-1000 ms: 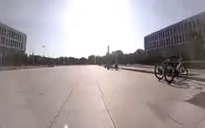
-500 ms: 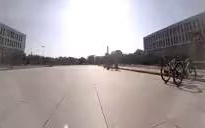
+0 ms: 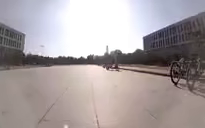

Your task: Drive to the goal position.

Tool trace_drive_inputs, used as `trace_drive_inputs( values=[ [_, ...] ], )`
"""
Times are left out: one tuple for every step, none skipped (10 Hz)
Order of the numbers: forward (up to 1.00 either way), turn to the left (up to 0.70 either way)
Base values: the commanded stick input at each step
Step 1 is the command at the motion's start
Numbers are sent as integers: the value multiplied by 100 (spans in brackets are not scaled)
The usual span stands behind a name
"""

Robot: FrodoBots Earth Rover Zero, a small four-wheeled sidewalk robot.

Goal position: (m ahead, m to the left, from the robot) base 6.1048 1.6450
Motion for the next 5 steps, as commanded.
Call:
trace_drive_inputs(
  values=[
    [100, 0],
    [100, 0],
    [100, 0],
    [100, 27],
    [100, 39]
  ],
)
